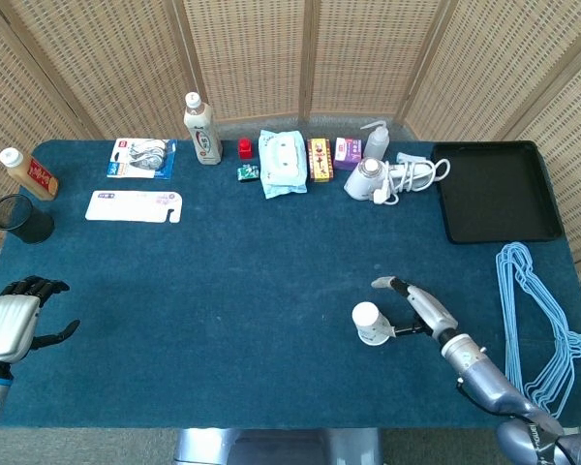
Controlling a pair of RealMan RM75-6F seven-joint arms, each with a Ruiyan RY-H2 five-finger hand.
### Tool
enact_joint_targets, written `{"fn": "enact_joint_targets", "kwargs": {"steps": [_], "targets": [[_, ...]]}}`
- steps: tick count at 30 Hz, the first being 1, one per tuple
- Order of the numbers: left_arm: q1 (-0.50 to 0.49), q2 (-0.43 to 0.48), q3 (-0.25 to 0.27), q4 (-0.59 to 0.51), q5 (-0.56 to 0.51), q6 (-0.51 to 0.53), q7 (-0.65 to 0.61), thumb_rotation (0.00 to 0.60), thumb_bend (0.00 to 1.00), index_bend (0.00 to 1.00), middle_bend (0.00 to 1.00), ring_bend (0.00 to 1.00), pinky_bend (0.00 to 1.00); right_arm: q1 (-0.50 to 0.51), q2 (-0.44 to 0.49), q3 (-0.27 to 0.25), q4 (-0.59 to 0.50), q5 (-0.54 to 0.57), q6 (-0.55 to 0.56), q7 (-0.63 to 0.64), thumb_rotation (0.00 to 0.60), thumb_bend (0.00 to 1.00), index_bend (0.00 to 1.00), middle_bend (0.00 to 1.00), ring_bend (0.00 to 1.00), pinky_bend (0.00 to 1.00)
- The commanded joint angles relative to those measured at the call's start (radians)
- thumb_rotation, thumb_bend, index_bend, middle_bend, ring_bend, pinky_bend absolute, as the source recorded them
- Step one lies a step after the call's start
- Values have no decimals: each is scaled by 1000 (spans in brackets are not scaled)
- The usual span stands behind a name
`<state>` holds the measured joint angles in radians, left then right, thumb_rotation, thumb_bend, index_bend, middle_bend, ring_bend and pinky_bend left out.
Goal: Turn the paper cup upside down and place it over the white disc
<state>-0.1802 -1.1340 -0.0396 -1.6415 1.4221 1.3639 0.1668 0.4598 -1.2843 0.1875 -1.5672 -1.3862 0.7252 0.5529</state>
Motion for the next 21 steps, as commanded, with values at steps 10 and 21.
{"fn": "enact_joint_targets", "kwargs": {"steps": [10, 21], "targets": [[14, 10, 4, -5, 10, 22, -18, 340, 231, 326, 395, 260, 299, -21, 111, -23, -114, 36, 119, -176, 389, 303, 148, 138, 125, 54], [70, 10, 24, 11, -20, 59, -41, 343, 230, 327, 395, 260, 299, -48, 11, 29, -86, 124, 448, -644, 388, 305, 433, 331, 323, 178]]}}
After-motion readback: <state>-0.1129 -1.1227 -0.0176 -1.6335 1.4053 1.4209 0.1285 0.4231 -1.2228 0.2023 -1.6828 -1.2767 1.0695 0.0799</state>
